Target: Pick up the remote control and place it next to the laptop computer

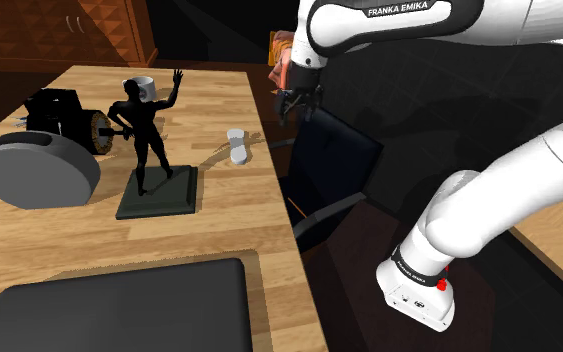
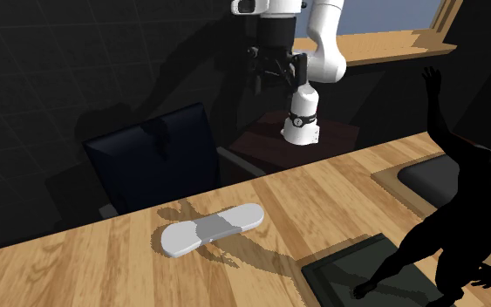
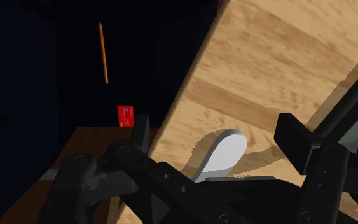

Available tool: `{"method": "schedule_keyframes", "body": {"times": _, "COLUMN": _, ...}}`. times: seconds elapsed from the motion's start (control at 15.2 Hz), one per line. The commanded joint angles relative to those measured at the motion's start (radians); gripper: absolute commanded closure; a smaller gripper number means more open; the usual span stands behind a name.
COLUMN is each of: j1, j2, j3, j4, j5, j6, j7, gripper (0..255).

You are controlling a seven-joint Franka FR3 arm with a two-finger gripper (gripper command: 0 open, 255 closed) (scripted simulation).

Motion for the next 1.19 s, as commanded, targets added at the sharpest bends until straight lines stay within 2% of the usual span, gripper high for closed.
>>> {"method": "schedule_keyframes", "body": {"times": 0.0, "j1": -0.005, "j2": 0.076, "j3": 0.011, "j4": 0.035, "j5": -0.005, "j6": 0.039, "j7": 0.039, "gripper": 0}}
{"method": "schedule_keyframes", "body": {"times": 0.59, "j1": -0.012, "j2": 0.429, "j3": 0.037, "j4": 0.273, "j5": -0.052, "j6": 0.137, "j7": 0.218, "gripper": 0}}
{"method": "schedule_keyframes", "body": {"times": 1.12, "j1": 0.003, "j2": 0.757, "j3": 0.018, "j4": 0.585, "j5": -0.092, "j6": 0.134, "j7": 0.351, "gripper": 0}}
